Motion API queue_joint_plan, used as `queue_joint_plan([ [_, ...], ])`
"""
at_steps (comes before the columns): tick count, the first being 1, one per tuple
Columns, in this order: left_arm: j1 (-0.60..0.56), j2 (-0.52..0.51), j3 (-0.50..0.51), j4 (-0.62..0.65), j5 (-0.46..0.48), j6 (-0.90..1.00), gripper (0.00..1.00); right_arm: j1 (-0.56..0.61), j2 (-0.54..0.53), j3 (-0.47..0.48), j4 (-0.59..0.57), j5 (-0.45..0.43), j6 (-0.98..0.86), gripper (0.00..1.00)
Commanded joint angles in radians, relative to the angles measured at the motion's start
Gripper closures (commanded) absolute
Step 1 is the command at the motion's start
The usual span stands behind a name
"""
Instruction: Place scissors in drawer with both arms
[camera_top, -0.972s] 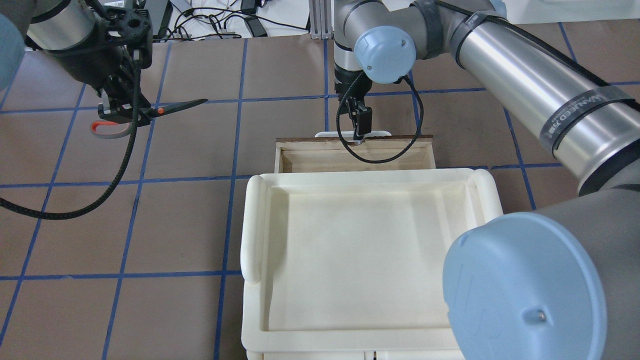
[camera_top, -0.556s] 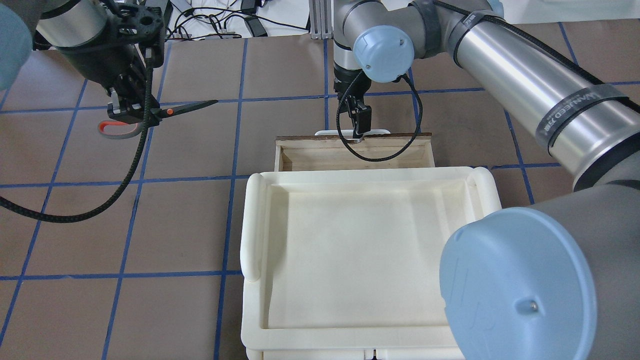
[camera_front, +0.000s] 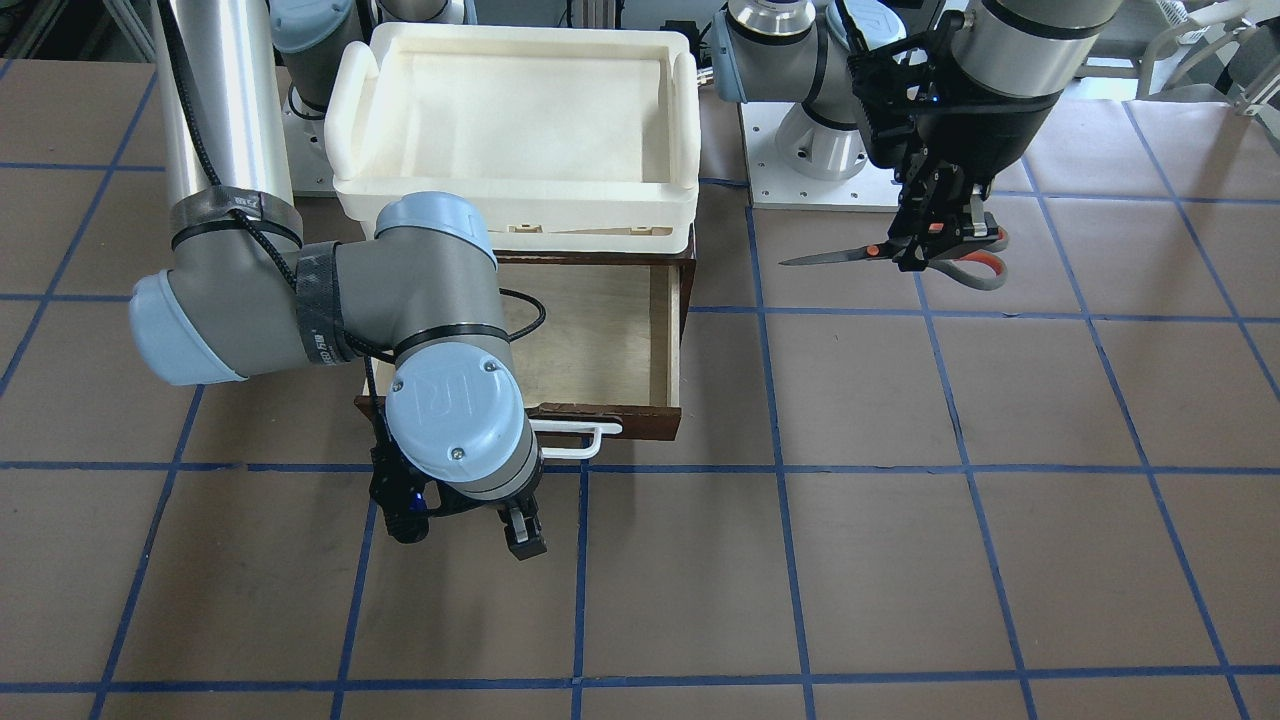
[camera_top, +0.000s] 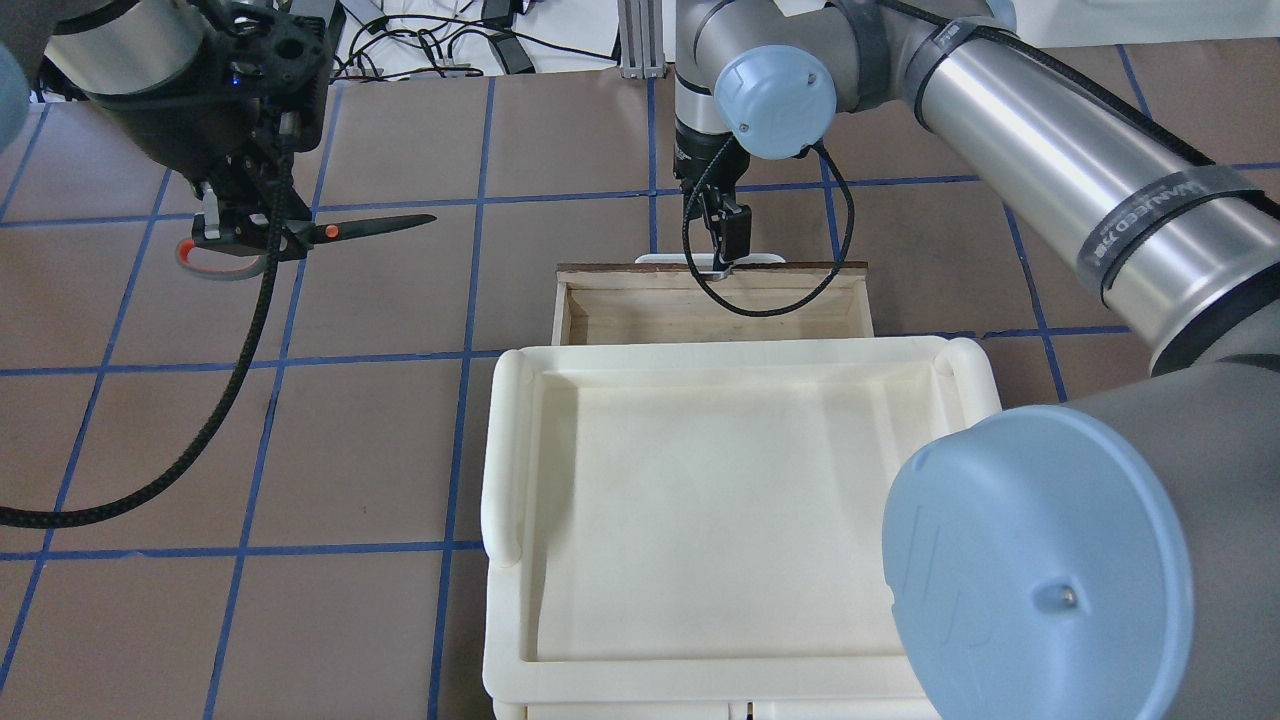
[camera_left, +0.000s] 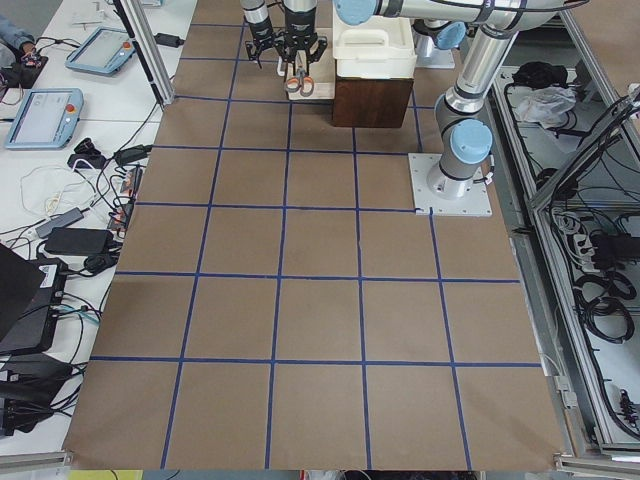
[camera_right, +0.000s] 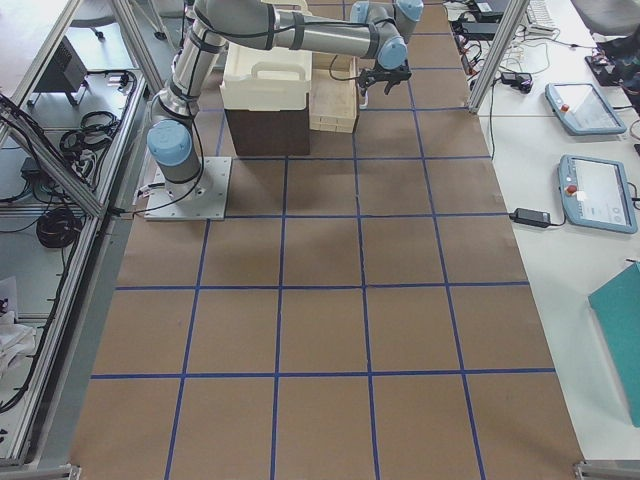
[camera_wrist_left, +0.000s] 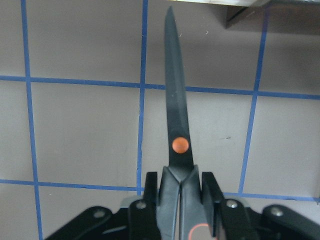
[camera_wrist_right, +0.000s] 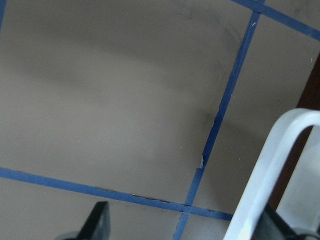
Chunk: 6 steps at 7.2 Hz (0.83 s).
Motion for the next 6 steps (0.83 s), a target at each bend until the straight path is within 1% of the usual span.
queue_joint_plan([
  [1,-0.006,0.012,-0.005,-0.006,0.005,0.007,1.00,-0.002,0.009,-0.002,0.000,0.000,-0.002,0.00],
  [6,-0.006,0.018,-0.010,-0.009,0.006,0.017,1.00,-0.005,0.021,-0.036,-0.006,0.001,-0.005,0.00],
])
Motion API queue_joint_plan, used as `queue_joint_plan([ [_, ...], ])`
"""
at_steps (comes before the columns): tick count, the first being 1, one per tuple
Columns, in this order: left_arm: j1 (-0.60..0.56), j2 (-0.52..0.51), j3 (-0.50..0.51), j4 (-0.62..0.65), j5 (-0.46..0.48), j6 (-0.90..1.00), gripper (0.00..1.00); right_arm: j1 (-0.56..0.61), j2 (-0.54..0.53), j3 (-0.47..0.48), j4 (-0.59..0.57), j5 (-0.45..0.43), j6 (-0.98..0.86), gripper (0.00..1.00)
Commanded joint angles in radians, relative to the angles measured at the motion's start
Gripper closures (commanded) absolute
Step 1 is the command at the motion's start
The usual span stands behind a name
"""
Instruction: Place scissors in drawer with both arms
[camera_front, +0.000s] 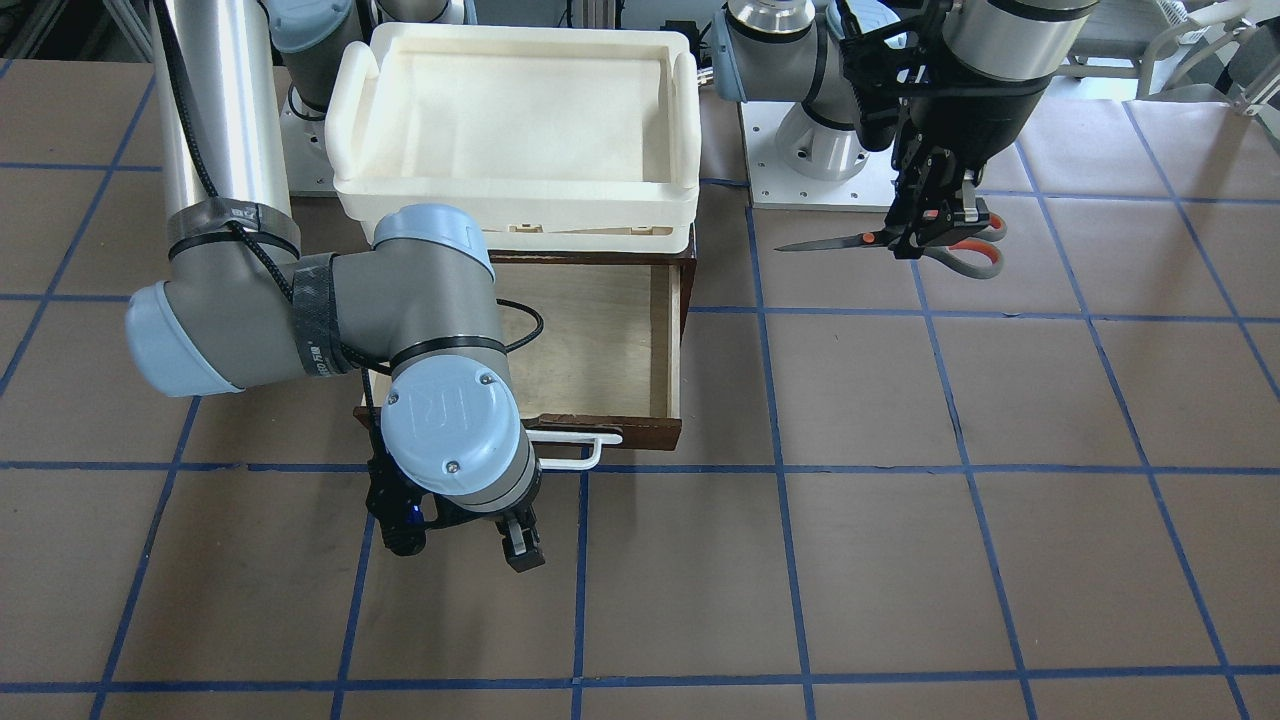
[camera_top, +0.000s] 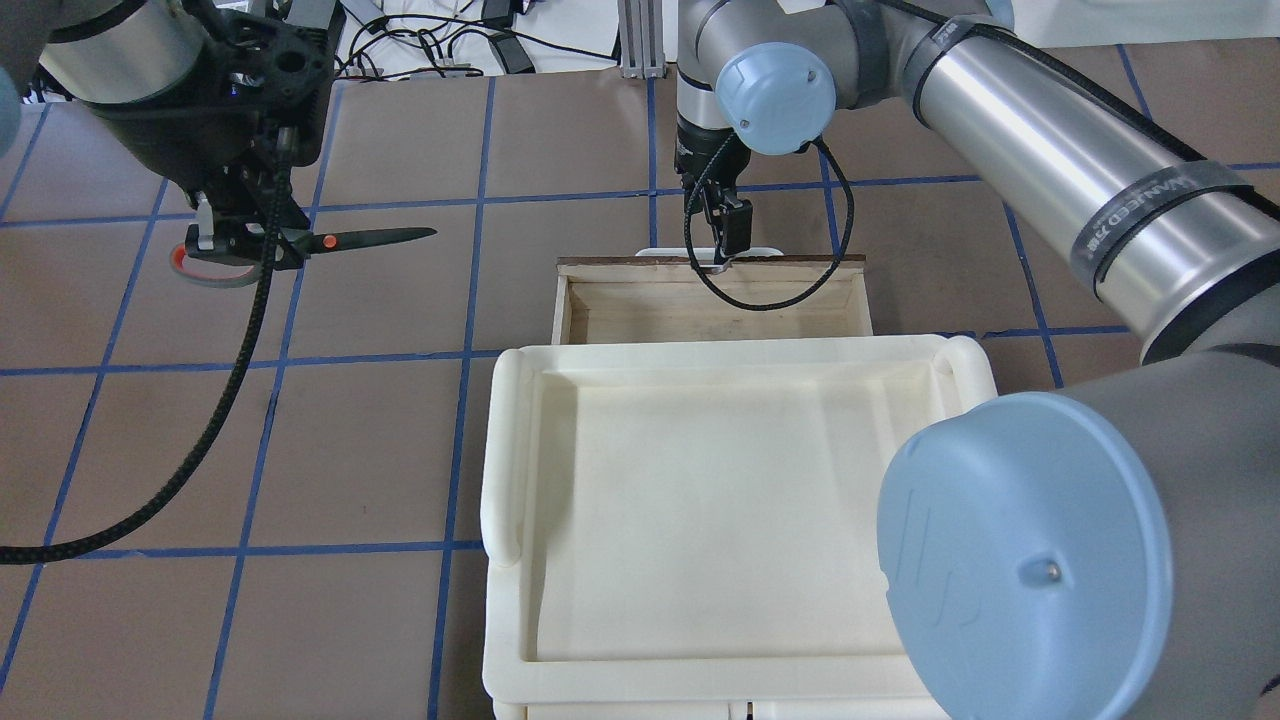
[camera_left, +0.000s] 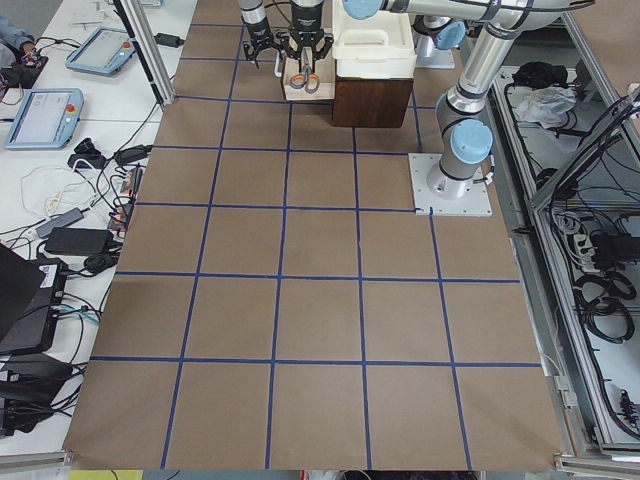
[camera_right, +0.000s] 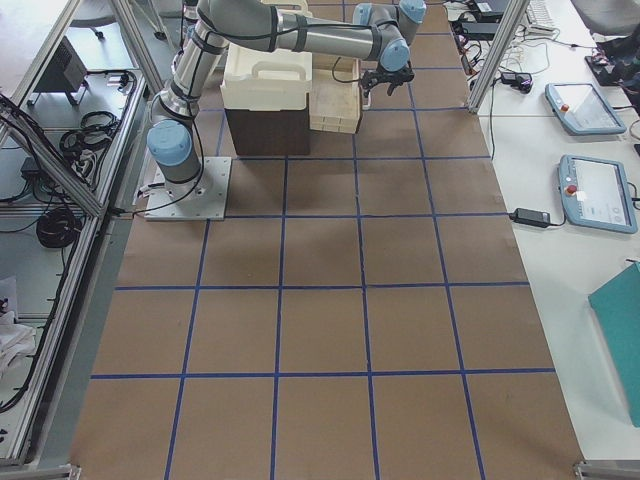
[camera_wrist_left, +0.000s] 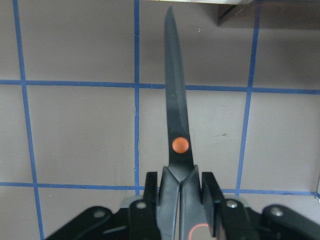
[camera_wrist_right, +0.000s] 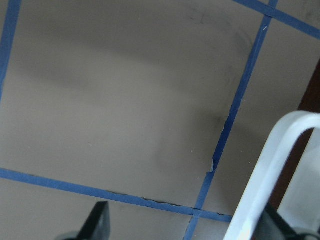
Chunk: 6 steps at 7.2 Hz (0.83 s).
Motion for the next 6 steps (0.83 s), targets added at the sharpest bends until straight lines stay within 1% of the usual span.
queue_joint_plan([
  [1,0.000,0.000,0.000,0.000,-0.003,0.000,1.00,-0.001,0.002,-0.014,0.001,-0.001,-0.001,0.00],
  [2,0.000,0.000,0.000,0.000,-0.004,0.000,1.00,-0.004,-0.010,-0.012,0.009,-0.002,-0.014,0.00],
  [3,0.000,0.000,-0.002,-0.002,-0.006,-0.001,1.00,-0.003,-0.069,0.003,0.021,-0.037,-0.023,0.00],
  [5,0.000,0.000,-0.002,-0.002,-0.008,-0.001,1.00,-0.007,-0.160,0.014,0.107,-0.048,-0.040,0.00],
  [6,-0.002,-0.005,-0.002,-0.002,-0.012,-0.006,1.00,-0.044,-0.207,0.015,0.107,-0.081,-0.236,0.00],
])
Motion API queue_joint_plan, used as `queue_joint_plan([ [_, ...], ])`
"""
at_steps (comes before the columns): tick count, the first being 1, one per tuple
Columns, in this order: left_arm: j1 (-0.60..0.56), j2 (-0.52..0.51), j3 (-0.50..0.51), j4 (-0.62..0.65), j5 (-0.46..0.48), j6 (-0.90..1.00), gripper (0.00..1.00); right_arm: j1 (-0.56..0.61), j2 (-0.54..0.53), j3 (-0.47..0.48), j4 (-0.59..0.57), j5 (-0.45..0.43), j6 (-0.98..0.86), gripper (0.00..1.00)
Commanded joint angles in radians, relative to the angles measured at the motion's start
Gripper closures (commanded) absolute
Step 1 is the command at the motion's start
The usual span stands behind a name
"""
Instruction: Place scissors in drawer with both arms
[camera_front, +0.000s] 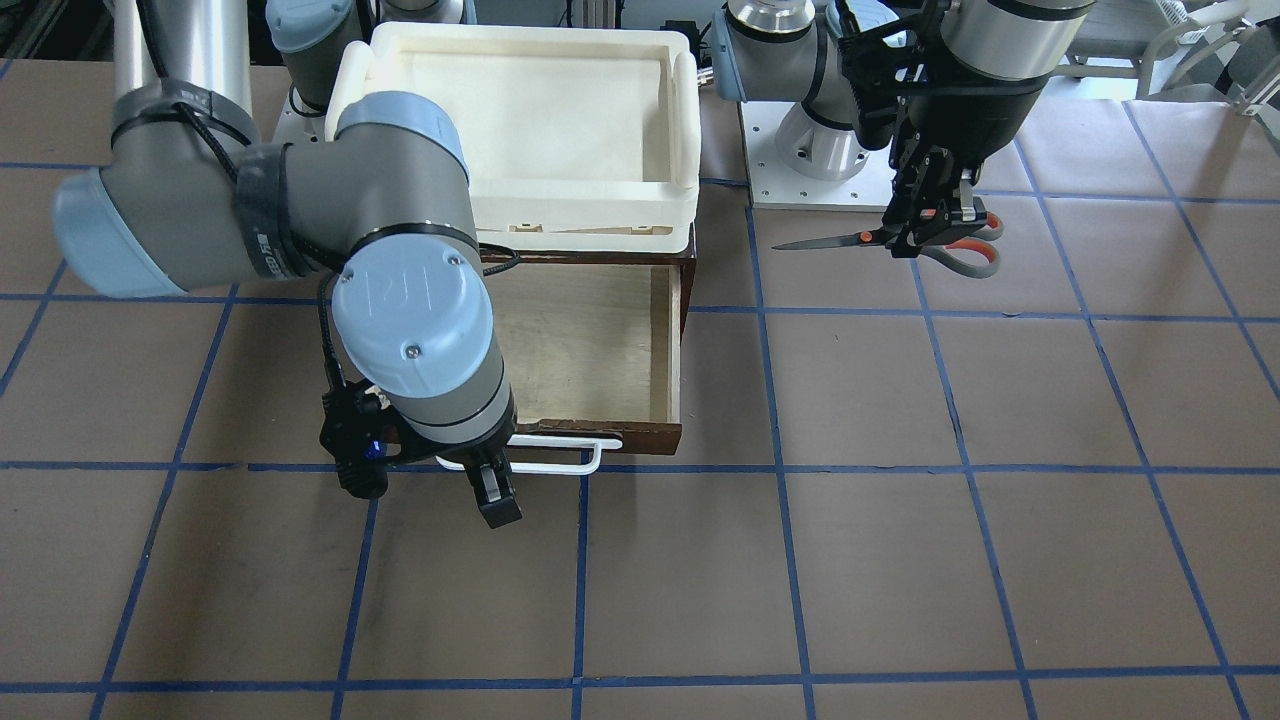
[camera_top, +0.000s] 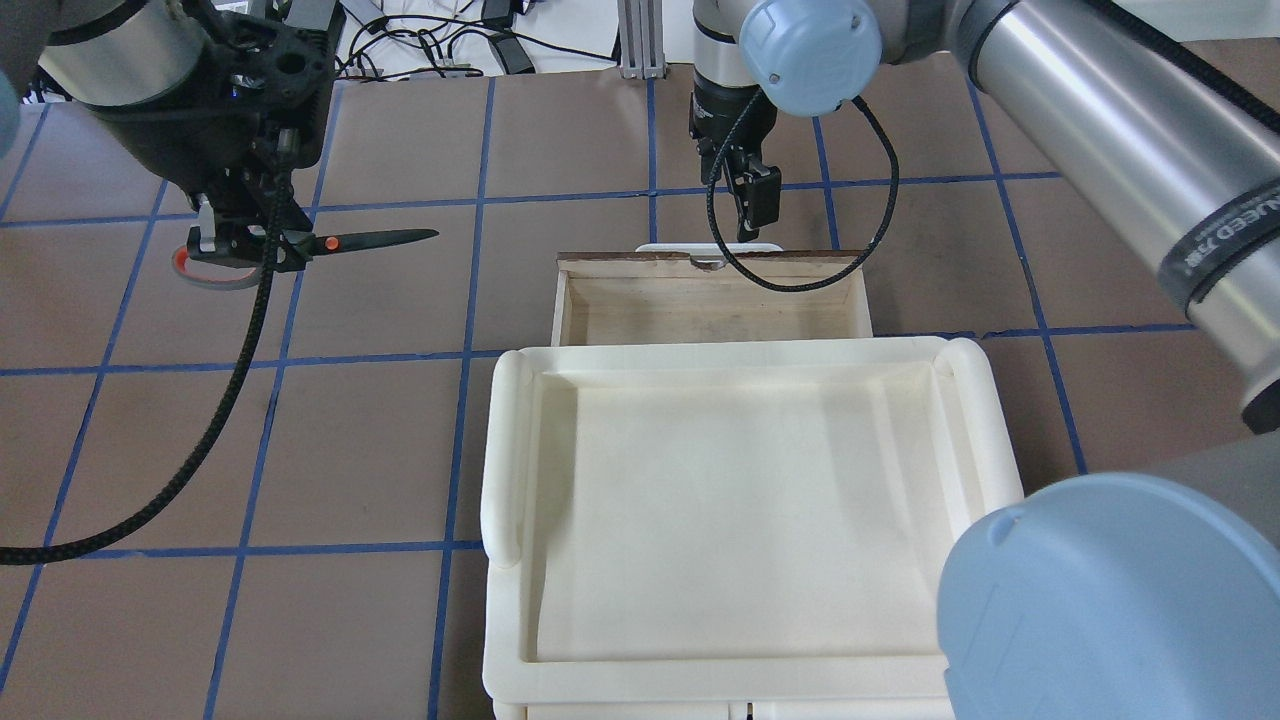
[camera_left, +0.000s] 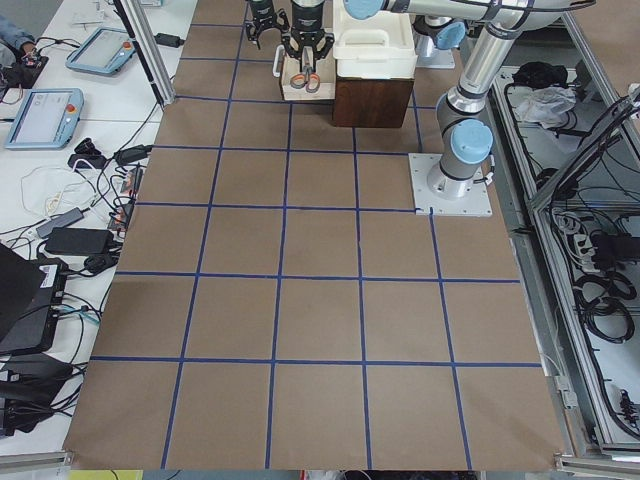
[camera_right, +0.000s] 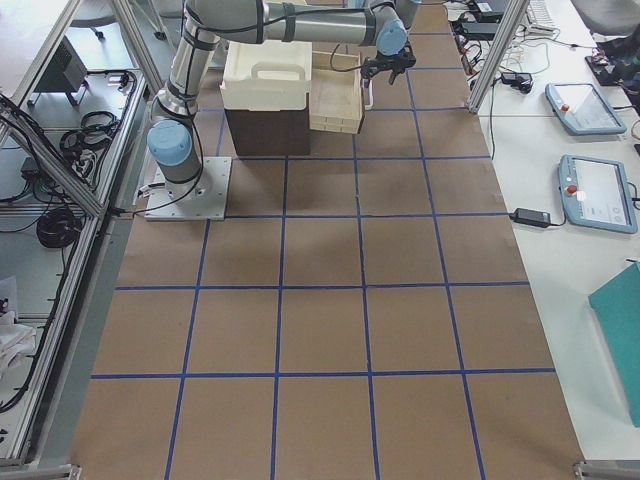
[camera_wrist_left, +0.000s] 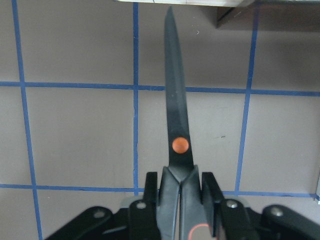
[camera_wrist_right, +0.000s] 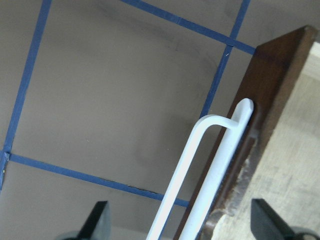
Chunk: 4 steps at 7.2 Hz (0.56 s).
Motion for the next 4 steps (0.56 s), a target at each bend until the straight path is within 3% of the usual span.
queue_joint_plan([
  [1,-0.007,-0.012,0.001,0.003,-0.007,-0.016,1.00,-0.082,-0.117,0.022,0.032,-0.052,-0.339,0.00],
  [4,-0.111,-0.048,0.011,0.058,-0.032,-0.167,1.00,-0.150,-0.237,0.103,0.021,-0.100,-0.818,0.00],
])
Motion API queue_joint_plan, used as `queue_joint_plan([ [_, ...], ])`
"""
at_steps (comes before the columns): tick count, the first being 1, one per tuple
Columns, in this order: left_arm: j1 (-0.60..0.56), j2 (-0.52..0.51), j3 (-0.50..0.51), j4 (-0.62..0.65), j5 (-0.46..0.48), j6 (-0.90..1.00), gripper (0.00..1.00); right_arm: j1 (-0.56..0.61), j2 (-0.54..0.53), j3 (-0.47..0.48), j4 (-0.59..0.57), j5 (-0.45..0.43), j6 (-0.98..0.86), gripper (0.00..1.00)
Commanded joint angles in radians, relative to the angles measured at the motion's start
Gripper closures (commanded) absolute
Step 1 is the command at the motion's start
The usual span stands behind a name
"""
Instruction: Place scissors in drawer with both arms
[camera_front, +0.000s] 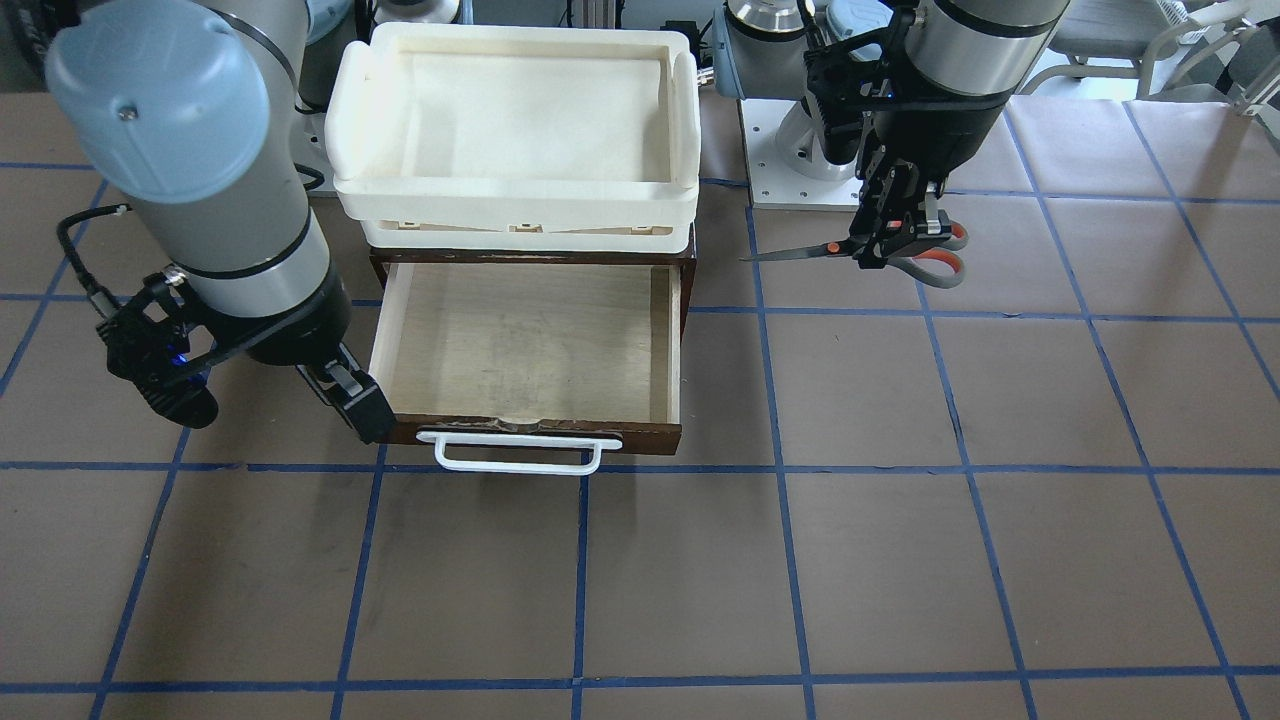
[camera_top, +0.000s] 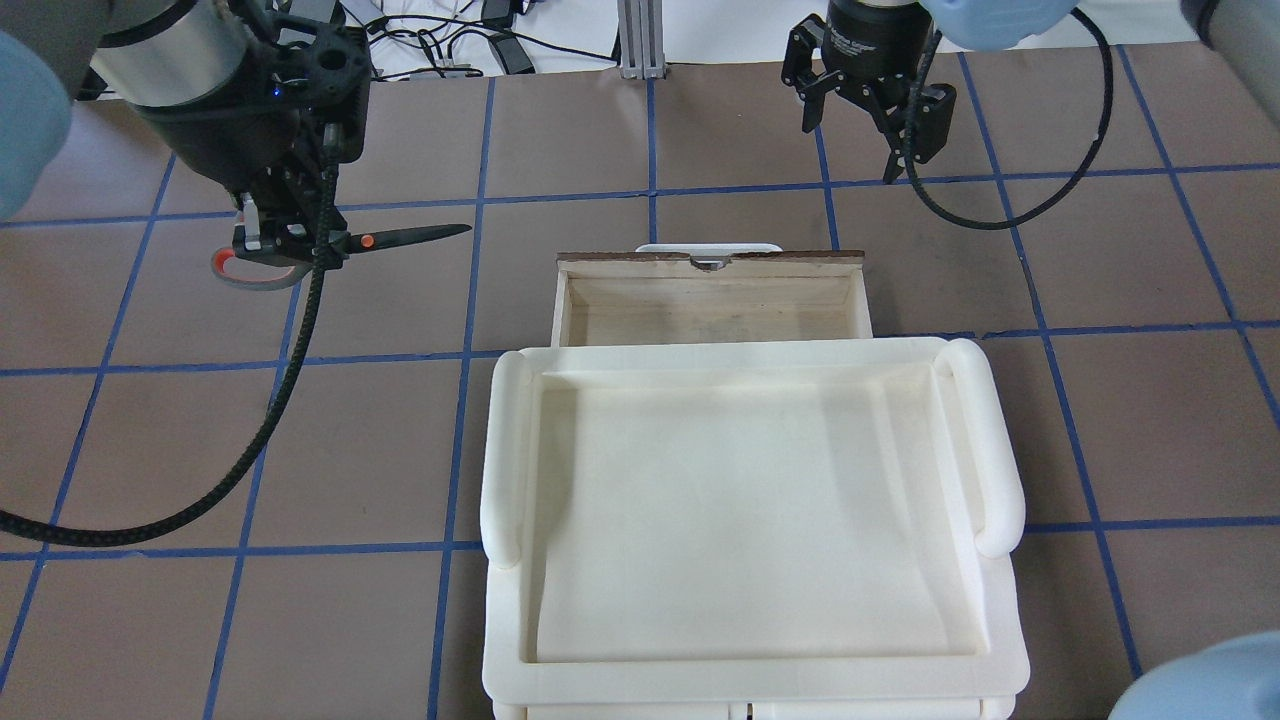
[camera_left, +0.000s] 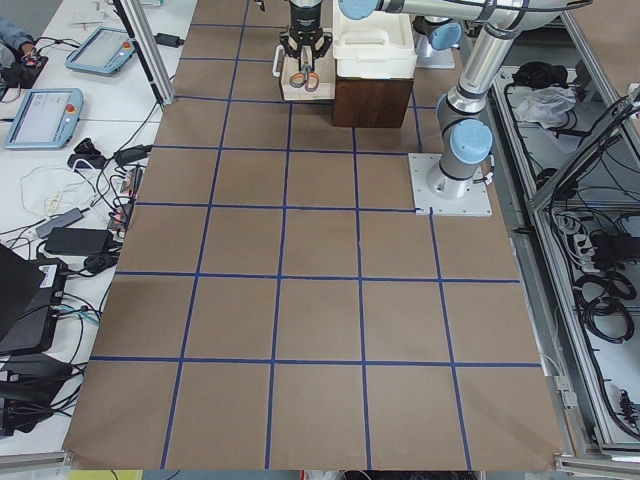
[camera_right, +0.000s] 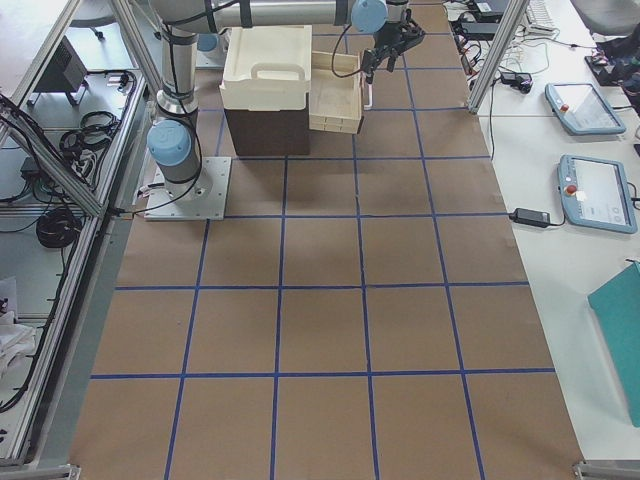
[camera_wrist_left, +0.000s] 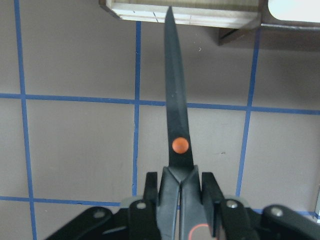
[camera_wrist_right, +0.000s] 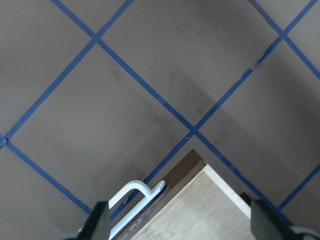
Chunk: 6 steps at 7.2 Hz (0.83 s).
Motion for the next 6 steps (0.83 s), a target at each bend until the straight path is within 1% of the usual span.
queue_joint_plan([
  [1,-0.088,-0.043,0.003,0.041,-0.004,-0.087,1.00,-0.019,-0.068,0.030,0.000,-0.096,-0.315,0.00],
  [2,-0.131,-0.073,0.003,0.100,-0.005,-0.121,1.00,-0.022,-0.097,0.031,0.002,-0.109,-0.416,0.00],
  [3,-0.190,-0.114,0.004,0.171,-0.008,-0.215,1.00,-0.033,-0.110,0.033,-0.003,-0.097,-0.534,0.00],
  [4,-0.243,-0.148,0.006,0.206,-0.007,-0.275,1.00,-0.074,-0.111,0.033,0.000,-0.090,-0.658,0.00],
  [5,-0.269,-0.181,0.007,0.235,-0.018,-0.335,1.00,-0.129,-0.111,0.033,-0.004,-0.002,-0.740,0.00],
  [6,-0.287,-0.205,0.007,0.252,-0.048,-0.391,1.00,-0.154,-0.134,0.033,0.002,0.009,-0.730,0.00],
])
